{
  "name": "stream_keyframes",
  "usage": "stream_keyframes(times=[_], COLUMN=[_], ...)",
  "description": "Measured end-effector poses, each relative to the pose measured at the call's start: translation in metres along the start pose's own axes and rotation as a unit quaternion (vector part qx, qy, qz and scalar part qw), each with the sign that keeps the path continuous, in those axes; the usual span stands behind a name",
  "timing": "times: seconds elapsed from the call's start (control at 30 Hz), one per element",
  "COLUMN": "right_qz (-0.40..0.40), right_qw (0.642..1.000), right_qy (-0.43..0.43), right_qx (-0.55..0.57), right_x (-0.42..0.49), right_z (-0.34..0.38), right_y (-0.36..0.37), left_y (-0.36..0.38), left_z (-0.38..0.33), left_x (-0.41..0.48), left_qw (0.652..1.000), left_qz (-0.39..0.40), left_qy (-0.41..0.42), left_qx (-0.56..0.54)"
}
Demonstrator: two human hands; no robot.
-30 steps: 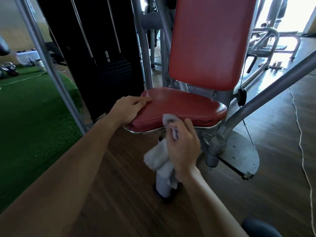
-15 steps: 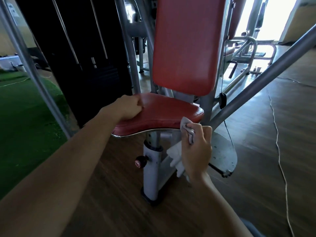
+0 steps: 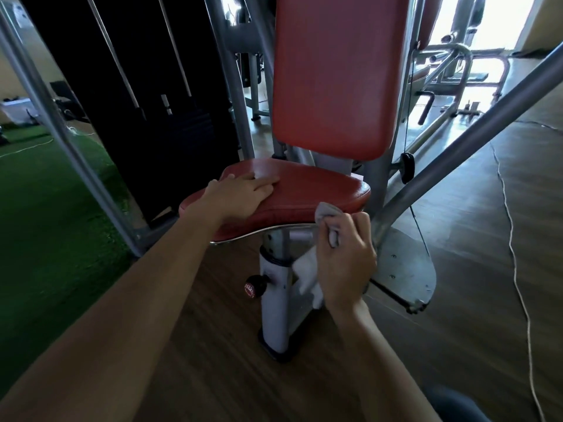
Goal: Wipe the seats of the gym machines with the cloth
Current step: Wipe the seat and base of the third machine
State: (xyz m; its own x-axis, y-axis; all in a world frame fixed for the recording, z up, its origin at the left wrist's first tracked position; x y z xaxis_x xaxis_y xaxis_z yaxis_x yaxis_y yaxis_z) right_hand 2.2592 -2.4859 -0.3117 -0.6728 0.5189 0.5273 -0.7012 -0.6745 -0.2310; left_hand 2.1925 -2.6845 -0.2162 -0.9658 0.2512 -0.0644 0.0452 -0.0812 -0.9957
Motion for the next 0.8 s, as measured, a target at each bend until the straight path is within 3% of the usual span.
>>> stream_keyframes(times=[0.1,0.3,0.43,0.57,0.67,0.8], right_qz=[-0.014,0.059,-0.025,-0.049,-0.023,0.05], right_qw=[0.999,0.997,1.0,0.996,0.996,0.996], right_qy=[0.005,-0.055,0.003,0.066,0.024,-0.043], right_qx=[0.031,0.017,0.015,0.04,0.084,0.058], right_x=[-0.005,-0.021,0.009,0.026,0.01,-0.019], right_z=[0.005,0.033,-0.011,-0.031,-0.016,0.012], right_y=[0.006,0.029,-0.002,-0.006,0.007,0.022], left_y=[0.001,-0.002,-0.002,0.001,0.001,-0.004], left_z=[-0.003,-0.003,-0.004,-0.004,-0.003,-0.007], left_x=[0.002,-0.002,-0.003,0.002,0.003,-0.002], left_qw=[1.0,1.0,1.0,1.0,1.0,0.999], left_qz=[-0.009,-0.005,-0.009,0.001,0.004,0.004], left_qy=[-0.019,-0.004,-0.009,-0.007,-0.005,-0.003], left_qx=[-0.013,0.016,0.001,0.006,0.007,0.033])
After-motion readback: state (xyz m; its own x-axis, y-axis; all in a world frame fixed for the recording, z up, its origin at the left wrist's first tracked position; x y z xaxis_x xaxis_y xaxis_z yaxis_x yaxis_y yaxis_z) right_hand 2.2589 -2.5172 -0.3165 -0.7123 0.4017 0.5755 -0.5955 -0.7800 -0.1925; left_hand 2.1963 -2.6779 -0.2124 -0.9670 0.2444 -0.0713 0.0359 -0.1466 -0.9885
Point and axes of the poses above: each hand's wrist, its own x-axis towards the middle knuckle, its own y-axis out of the palm, z = x × y, the point moved 2 cm from there along x, towards the middle knuckle, and after that the axes turned 10 degrees about y, right-handed, at the moved point
